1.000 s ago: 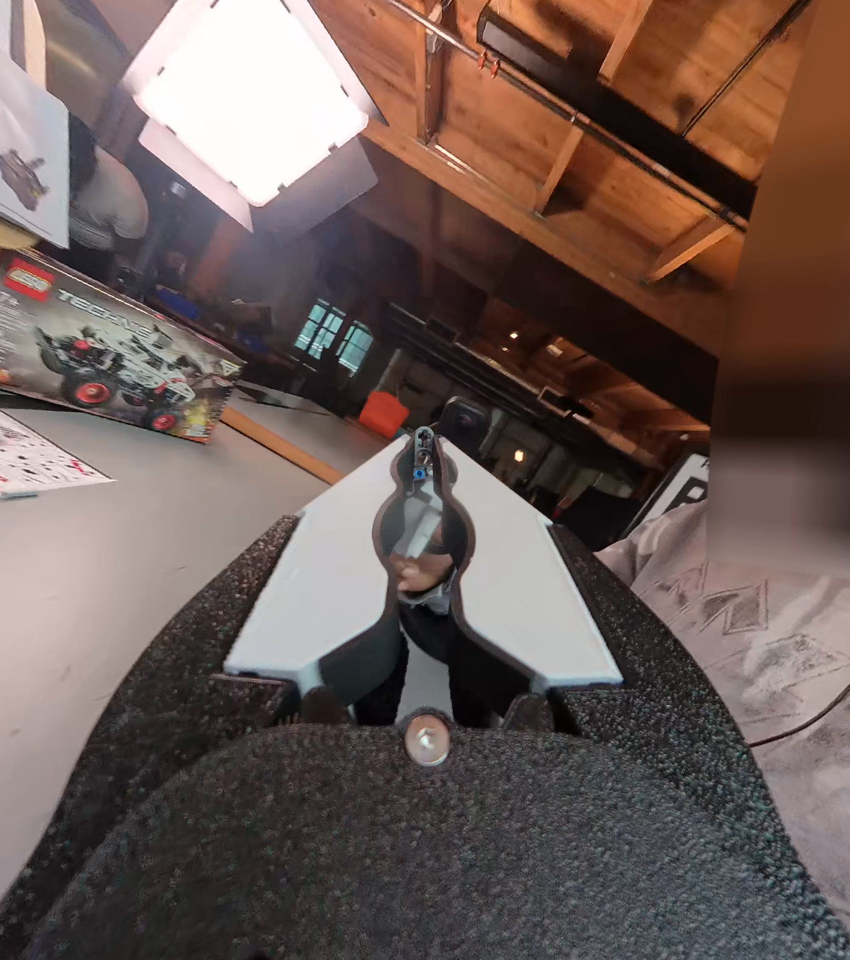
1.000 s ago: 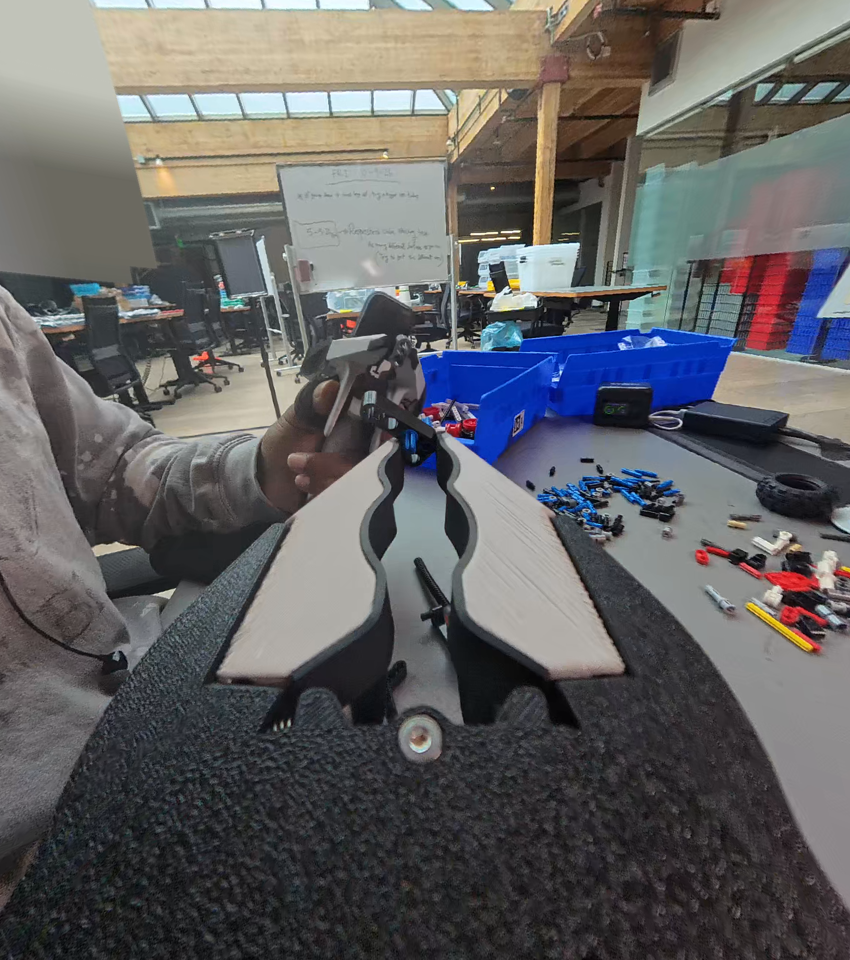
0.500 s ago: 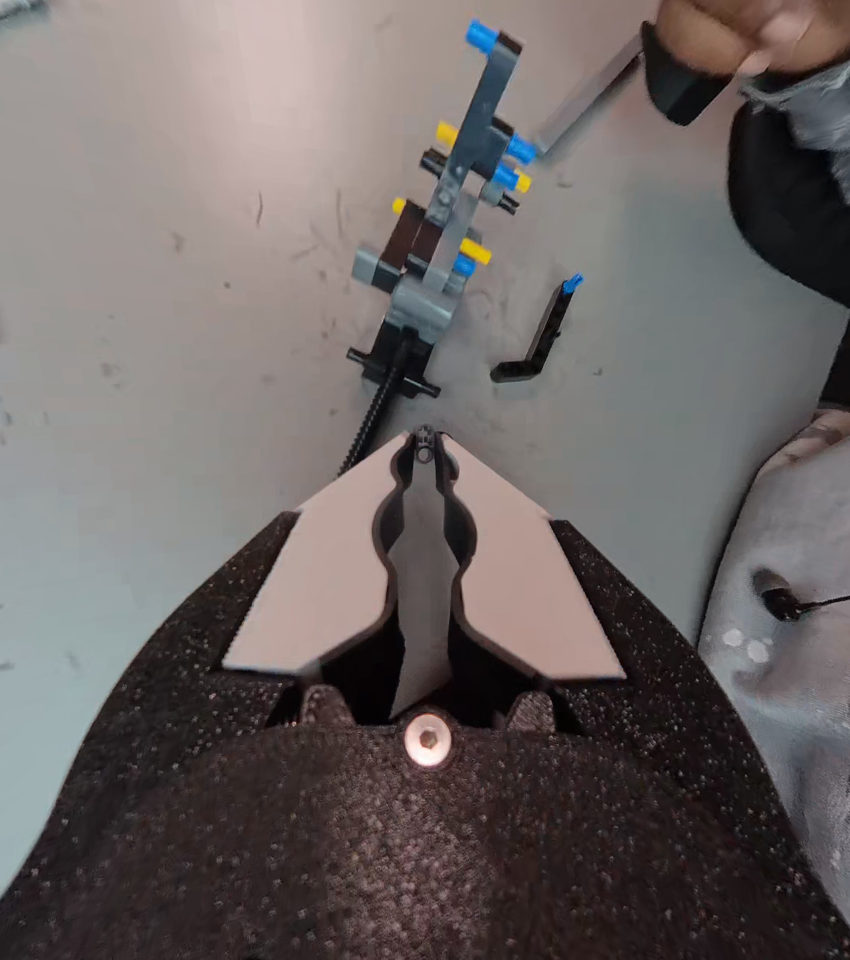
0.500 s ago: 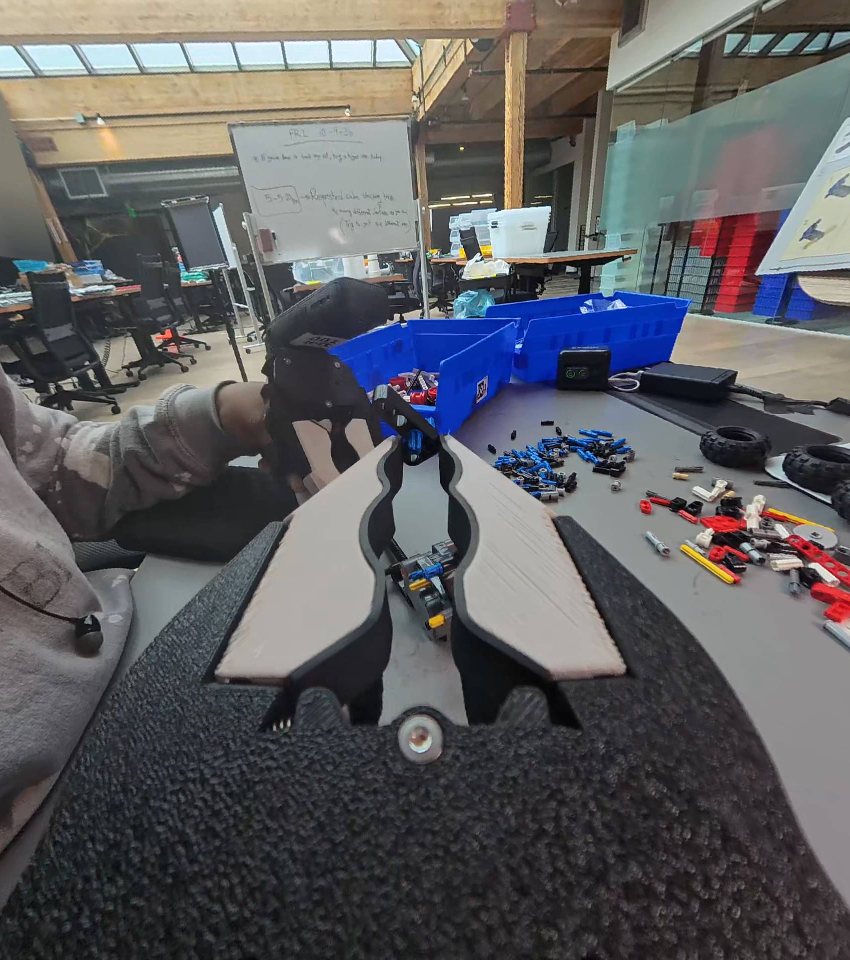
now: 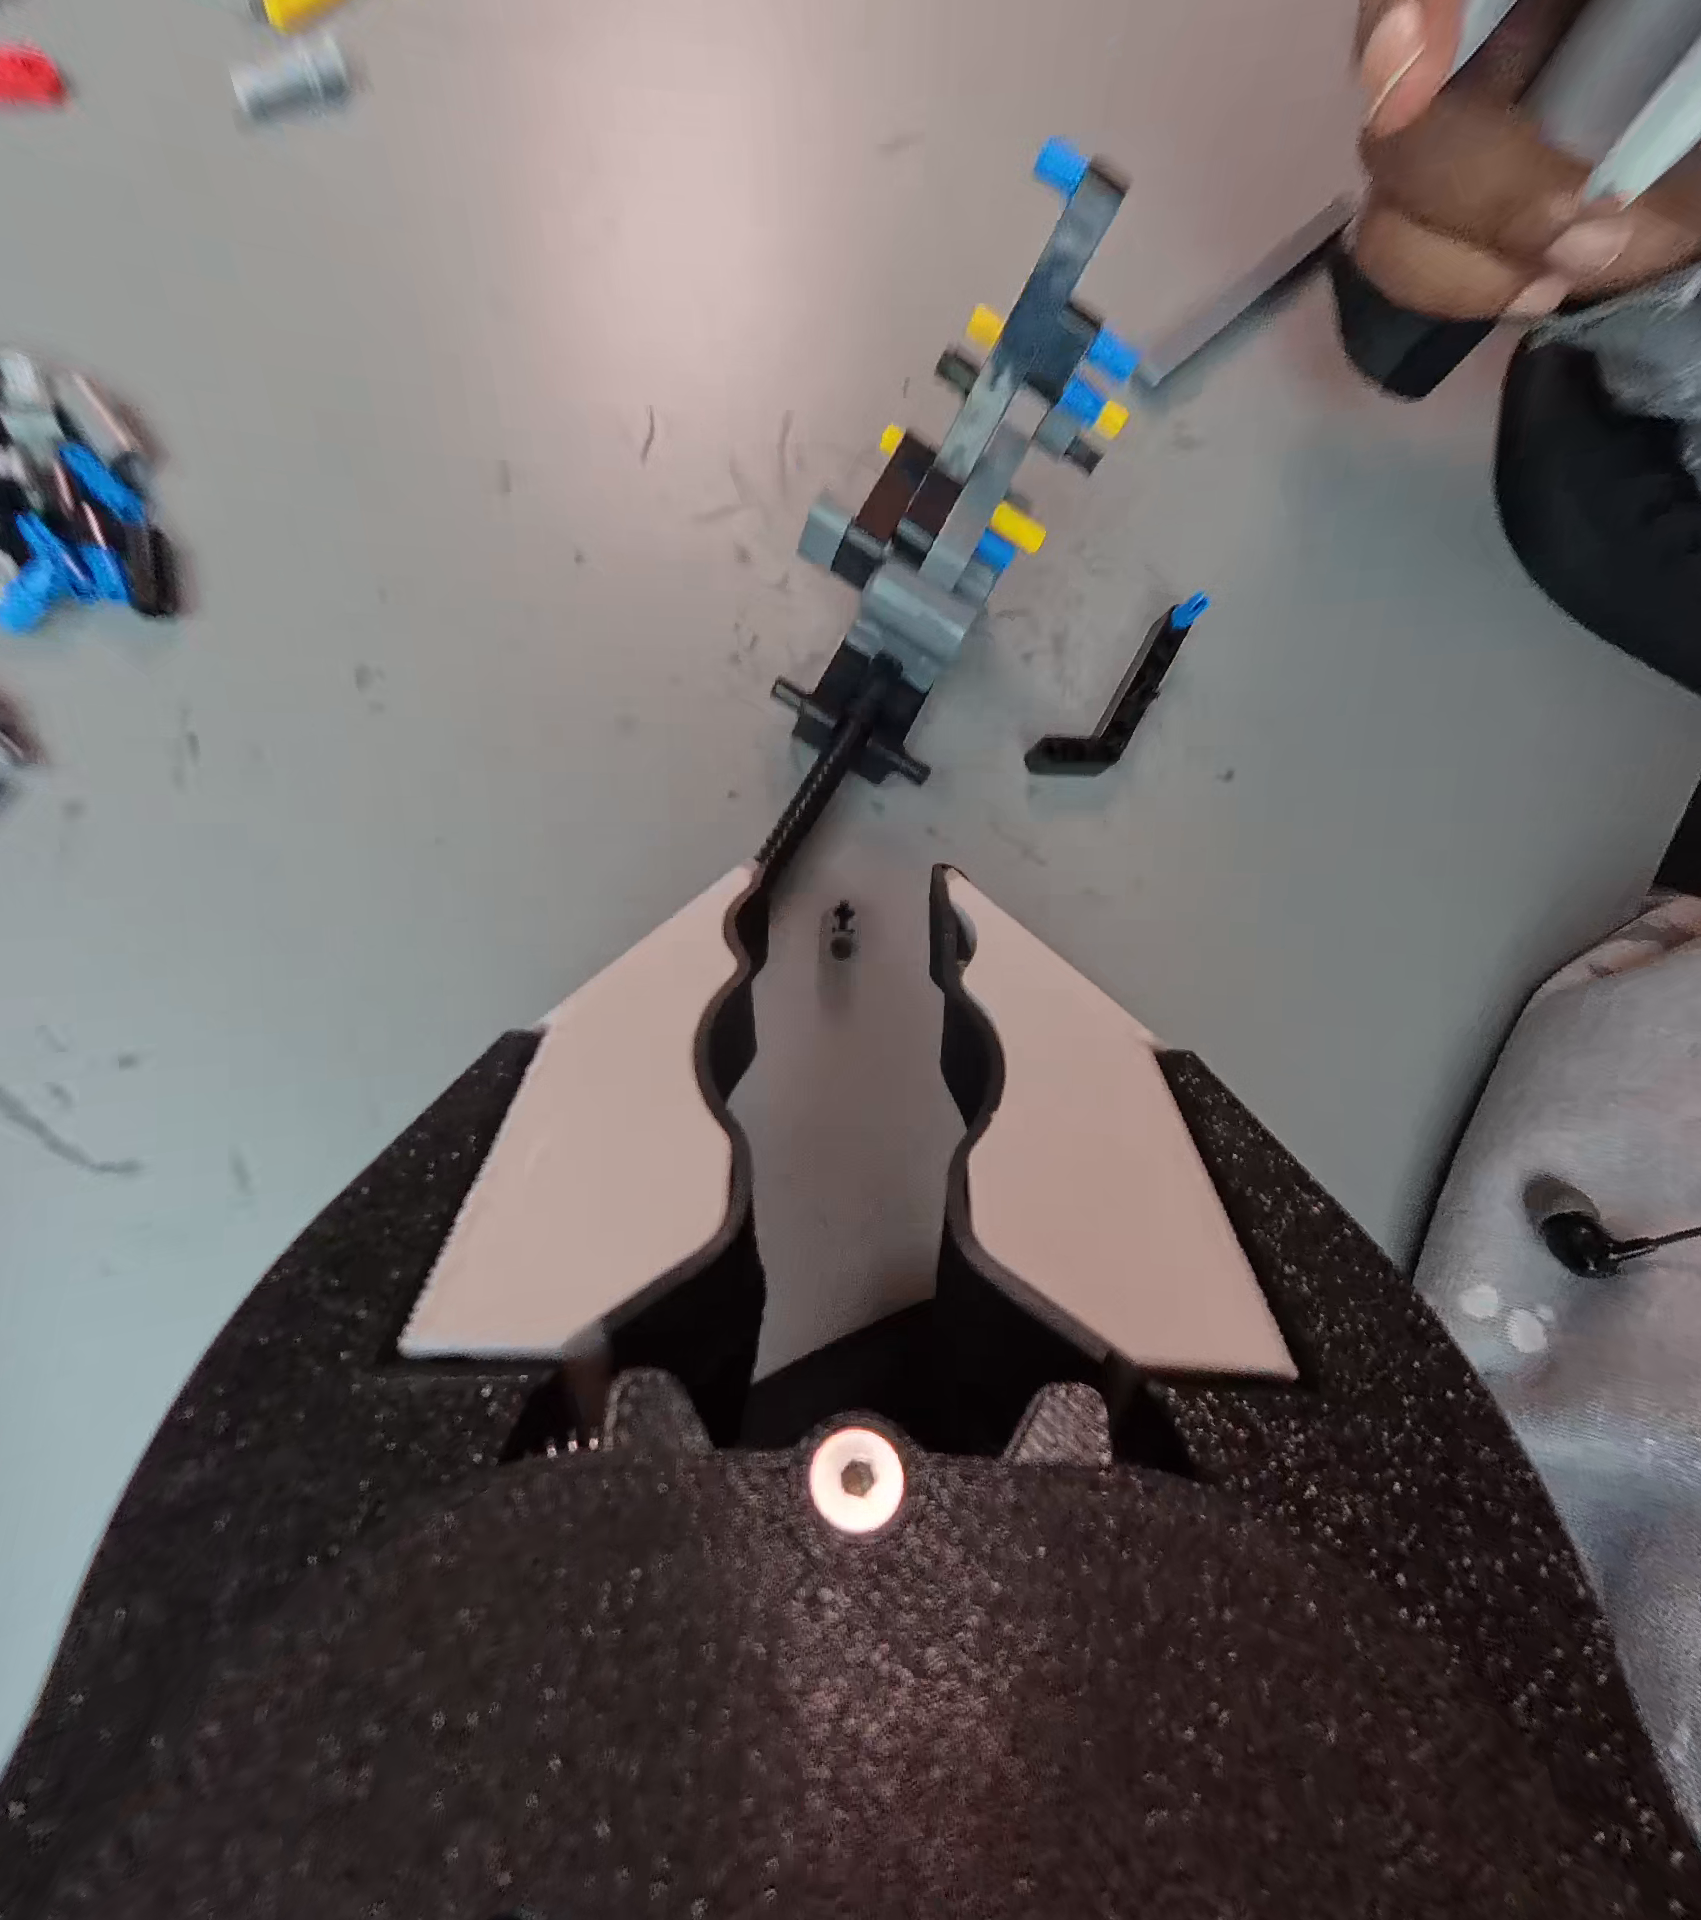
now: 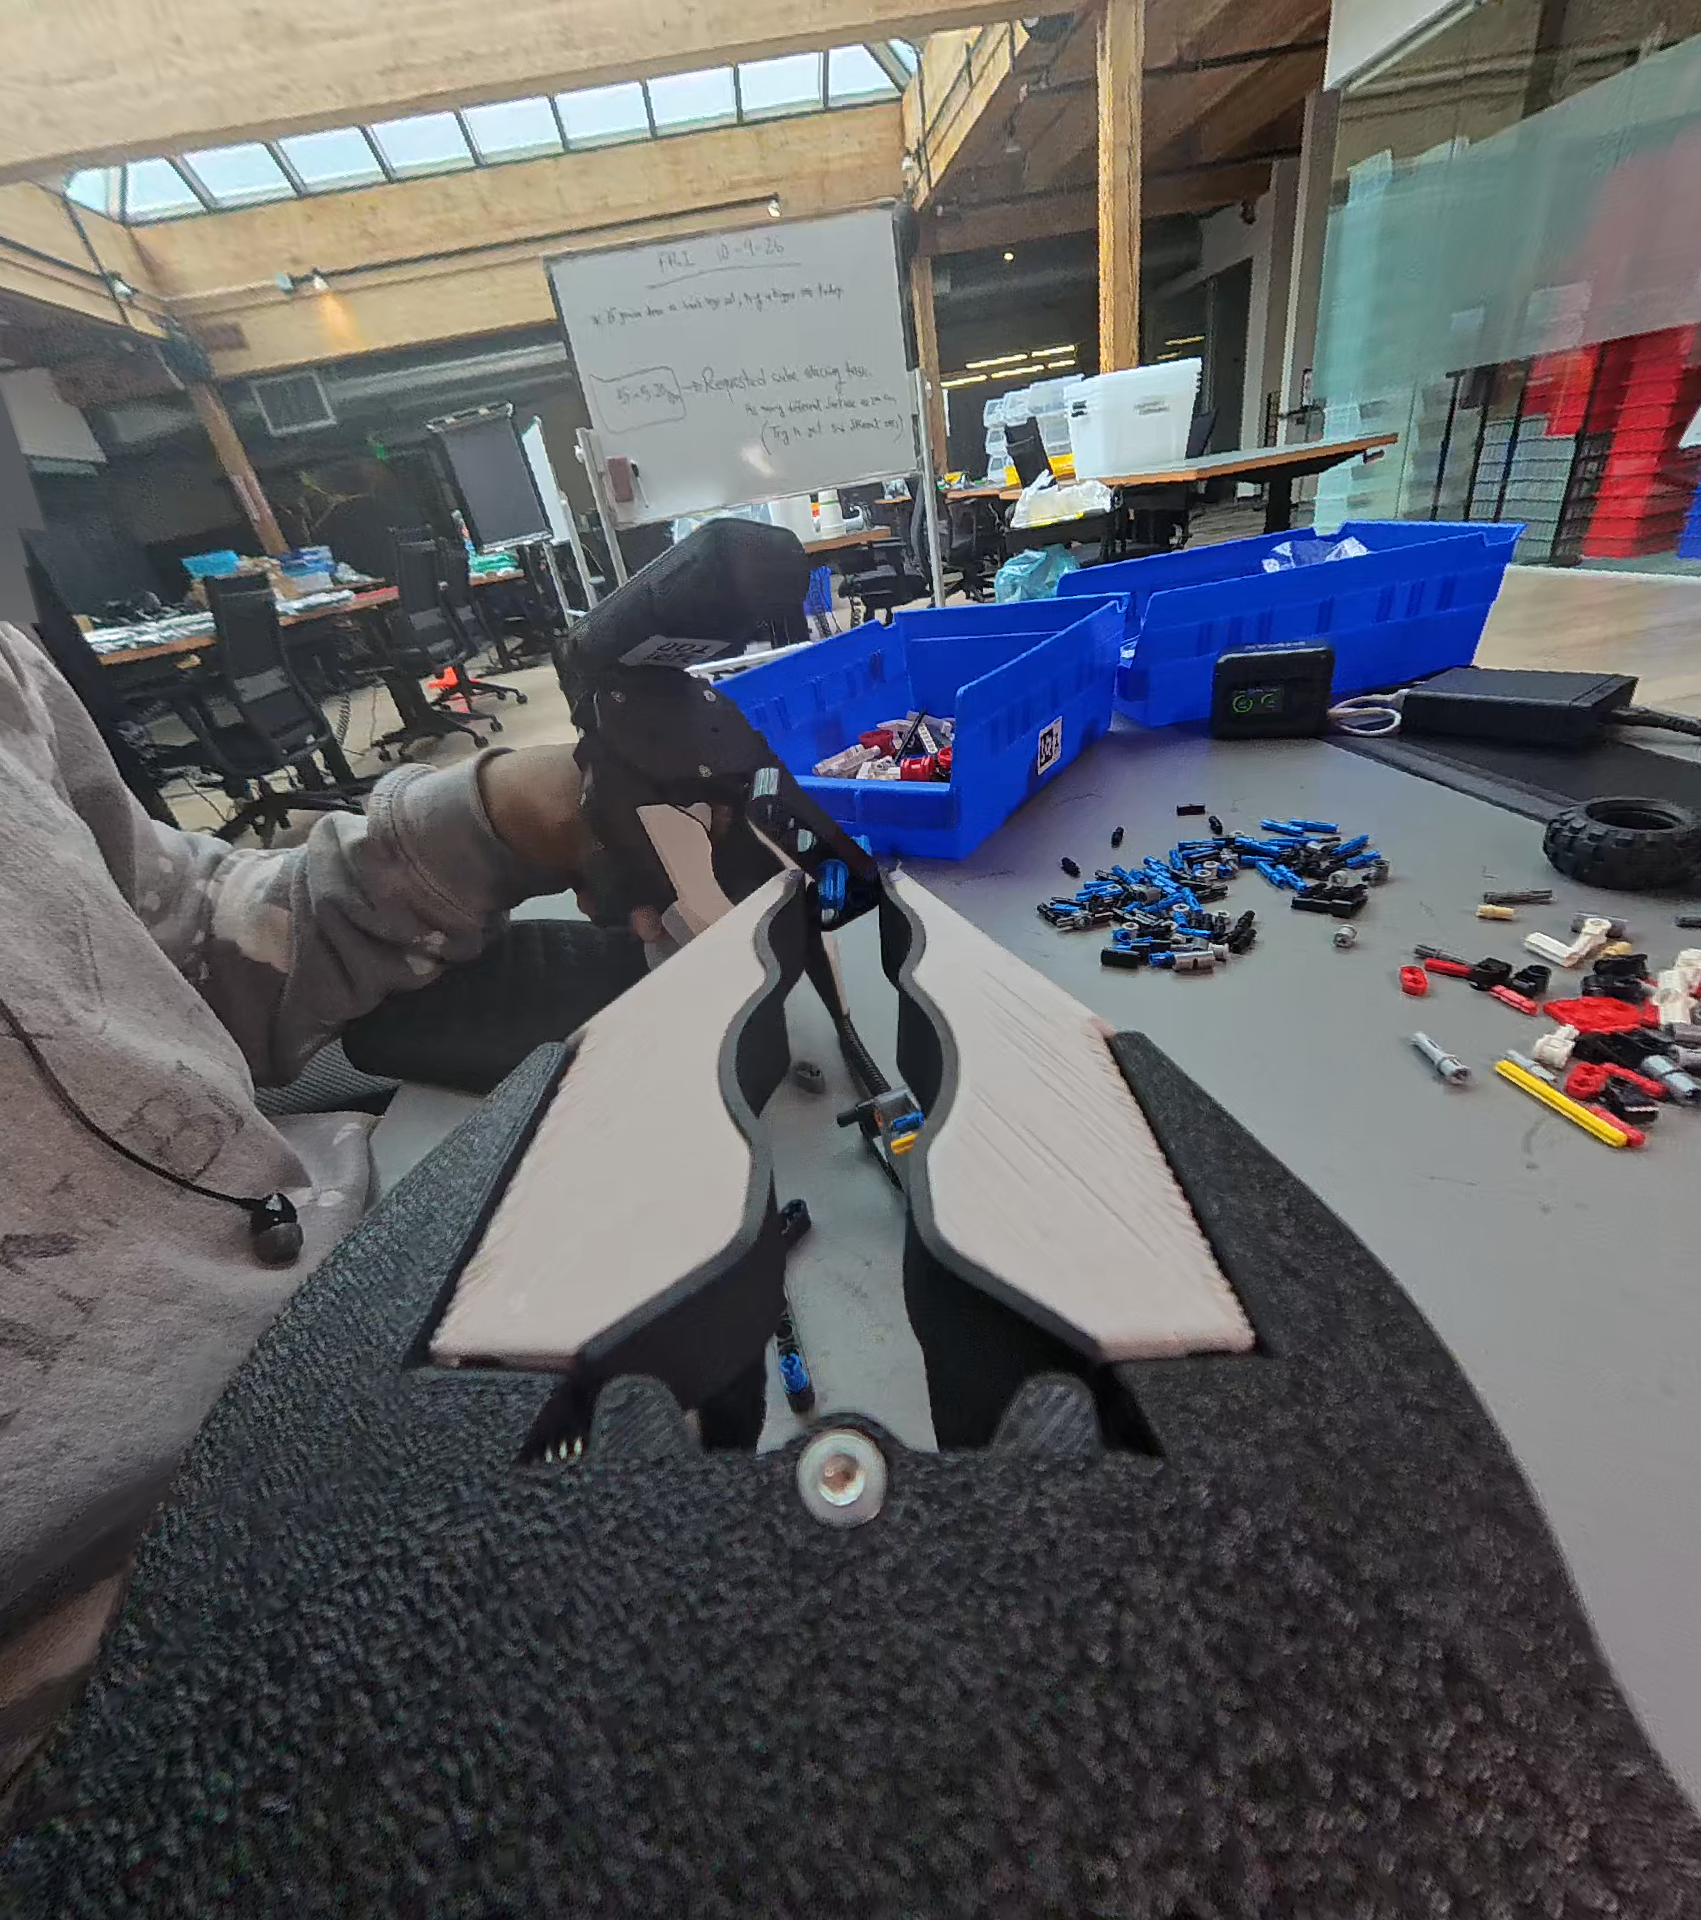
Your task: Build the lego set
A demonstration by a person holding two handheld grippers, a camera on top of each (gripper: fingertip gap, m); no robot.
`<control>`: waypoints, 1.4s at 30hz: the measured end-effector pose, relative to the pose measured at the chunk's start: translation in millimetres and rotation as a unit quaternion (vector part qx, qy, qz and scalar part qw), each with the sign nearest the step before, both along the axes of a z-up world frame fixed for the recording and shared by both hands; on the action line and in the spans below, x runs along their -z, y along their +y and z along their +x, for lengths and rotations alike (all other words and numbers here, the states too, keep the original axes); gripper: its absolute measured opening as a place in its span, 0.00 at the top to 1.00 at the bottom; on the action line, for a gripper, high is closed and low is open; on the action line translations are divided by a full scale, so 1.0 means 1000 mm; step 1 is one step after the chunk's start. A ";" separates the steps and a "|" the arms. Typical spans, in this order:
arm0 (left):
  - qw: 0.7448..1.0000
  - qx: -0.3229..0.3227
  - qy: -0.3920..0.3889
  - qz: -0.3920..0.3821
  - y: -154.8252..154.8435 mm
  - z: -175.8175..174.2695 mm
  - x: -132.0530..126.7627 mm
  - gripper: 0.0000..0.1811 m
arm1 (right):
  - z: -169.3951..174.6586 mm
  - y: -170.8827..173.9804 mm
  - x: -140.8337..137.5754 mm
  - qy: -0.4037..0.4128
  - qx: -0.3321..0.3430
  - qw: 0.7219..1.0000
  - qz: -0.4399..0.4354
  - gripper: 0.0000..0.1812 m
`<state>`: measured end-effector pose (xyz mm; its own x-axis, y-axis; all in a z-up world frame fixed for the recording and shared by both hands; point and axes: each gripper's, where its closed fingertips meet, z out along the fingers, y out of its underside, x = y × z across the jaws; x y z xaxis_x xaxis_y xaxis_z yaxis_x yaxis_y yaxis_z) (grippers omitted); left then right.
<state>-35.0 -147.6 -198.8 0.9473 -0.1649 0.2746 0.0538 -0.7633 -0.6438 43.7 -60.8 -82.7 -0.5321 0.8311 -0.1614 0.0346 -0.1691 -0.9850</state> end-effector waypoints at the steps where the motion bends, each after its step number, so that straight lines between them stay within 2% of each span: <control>1: 0.999 0.006 0.000 0.035 0.005 0.001 -0.015 0.82 | 0.000 0.000 -0.003 0.003 -0.006 1.000 -0.017 0.93; 3: 0.992 0.038 -0.010 0.116 0.017 0.012 -0.052 0.81 | 0.002 -0.002 -0.011 0.012 -0.022 0.998 -0.059 0.93; 6: 0.967 0.115 -0.035 0.224 0.034 0.044 -0.100 0.82 | 0.003 -0.002 -0.025 0.035 -0.047 0.989 -0.139 0.93; 10: 0.934 0.188 -0.054 0.299 0.056 0.078 -0.127 0.82 | 0.002 -0.007 -0.028 0.034 -0.068 0.978 -0.194 0.92; 13: 0.916 0.212 -0.059 0.336 0.065 0.093 -0.131 0.82 | 0.002 -0.013 -0.028 0.032 -0.081 0.973 -0.215 0.93; 16: 0.903 0.207 -0.061 0.371 0.066 0.097 -0.134 0.85 | 0.002 -0.012 -0.029 0.029 -0.091 0.966 -0.242 0.93; 18: 0.903 0.192 -0.049 0.381 0.067 0.093 -0.135 0.88 | 0.000 -0.014 -0.027 0.024 -0.100 0.964 -0.246 0.93; 25: 0.902 0.176 -0.031 0.393 0.066 0.086 -0.135 0.87 | -0.005 -0.016 -0.025 0.013 -0.122 0.949 -0.289 0.93; 28: 0.899 0.159 -0.034 0.406 0.066 0.079 -0.140 0.84 | -0.001 -0.020 -0.027 0.017 -0.140 0.946 -0.291 0.93; 31: 0.894 0.179 -0.035 0.410 0.062 0.084 -0.143 0.82 | 0.001 -0.029 -0.027 0.012 -0.160 0.946 -0.282 0.93; 33: 0.887 0.209 -0.022 0.412 0.057 0.094 -0.142 0.87 | 0.004 -0.037 -0.027 0.006 -0.184 0.942 -0.280 0.93; 42: 0.875 0.260 0.033 0.407 0.043 0.104 -0.135 0.90 | 0.013 -0.052 -0.021 -0.043 -0.260 0.914 -0.307 0.93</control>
